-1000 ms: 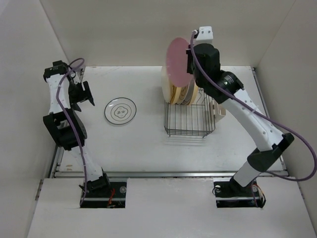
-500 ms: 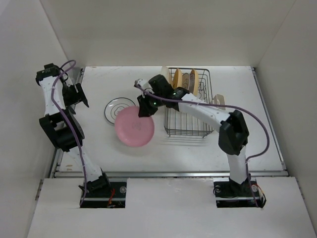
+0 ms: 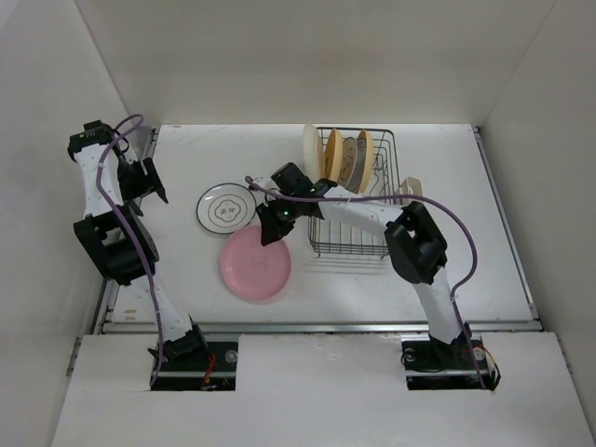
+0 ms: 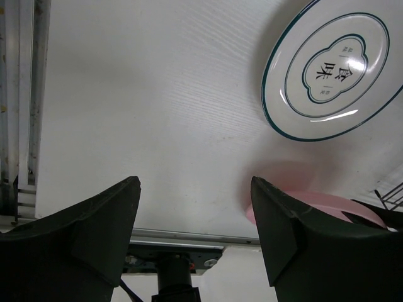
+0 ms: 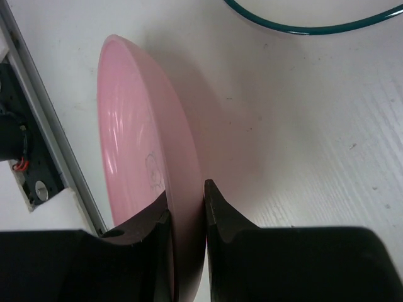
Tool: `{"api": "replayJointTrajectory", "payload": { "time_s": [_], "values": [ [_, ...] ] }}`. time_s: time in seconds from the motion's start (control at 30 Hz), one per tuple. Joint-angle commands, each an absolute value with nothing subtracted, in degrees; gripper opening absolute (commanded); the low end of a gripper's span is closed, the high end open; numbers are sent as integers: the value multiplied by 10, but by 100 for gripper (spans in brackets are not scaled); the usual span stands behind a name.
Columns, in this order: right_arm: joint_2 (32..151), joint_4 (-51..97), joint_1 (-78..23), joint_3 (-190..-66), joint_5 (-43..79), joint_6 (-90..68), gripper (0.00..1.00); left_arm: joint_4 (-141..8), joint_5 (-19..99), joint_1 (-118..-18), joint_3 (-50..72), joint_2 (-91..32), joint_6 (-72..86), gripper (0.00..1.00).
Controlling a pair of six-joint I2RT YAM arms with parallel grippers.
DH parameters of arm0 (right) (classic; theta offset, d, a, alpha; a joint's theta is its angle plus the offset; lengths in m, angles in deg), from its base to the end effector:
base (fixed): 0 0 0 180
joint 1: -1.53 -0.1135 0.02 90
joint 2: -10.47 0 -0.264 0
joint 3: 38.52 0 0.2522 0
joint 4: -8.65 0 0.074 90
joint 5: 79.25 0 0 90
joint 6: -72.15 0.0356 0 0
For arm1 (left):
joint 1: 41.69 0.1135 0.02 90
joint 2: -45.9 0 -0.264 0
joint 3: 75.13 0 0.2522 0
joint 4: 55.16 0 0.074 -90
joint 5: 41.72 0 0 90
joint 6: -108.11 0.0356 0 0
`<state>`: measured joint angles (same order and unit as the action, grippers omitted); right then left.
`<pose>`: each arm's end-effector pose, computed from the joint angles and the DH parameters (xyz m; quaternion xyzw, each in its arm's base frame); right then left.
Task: Unload the plates from the dish rack
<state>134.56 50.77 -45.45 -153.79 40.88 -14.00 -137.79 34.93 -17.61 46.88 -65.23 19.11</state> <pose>0.3166 0.3655 0.2121 -0.4153 0.8144 0.3598 0.1864 0.3657 0.1544 0.3042 -0.1781 0.9645 -0.0778 0.1787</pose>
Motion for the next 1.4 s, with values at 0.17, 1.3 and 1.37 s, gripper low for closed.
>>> {"api": "replayJointTrajectory", "payload": {
  "time_s": [0.17,1.3,1.37],
  "values": [
    [1378,468,-459,-1554,358,-131,22,-1392,352,-176,465,-613,192,68],
    [1165,662,-336,-1761,-240,17,85,-1387,378,-176,435,-563,208,68],
    [1185,702,-287,-1767,-205,39,82,-1387,378,-176,435,-563,208,68]
  ]
}}
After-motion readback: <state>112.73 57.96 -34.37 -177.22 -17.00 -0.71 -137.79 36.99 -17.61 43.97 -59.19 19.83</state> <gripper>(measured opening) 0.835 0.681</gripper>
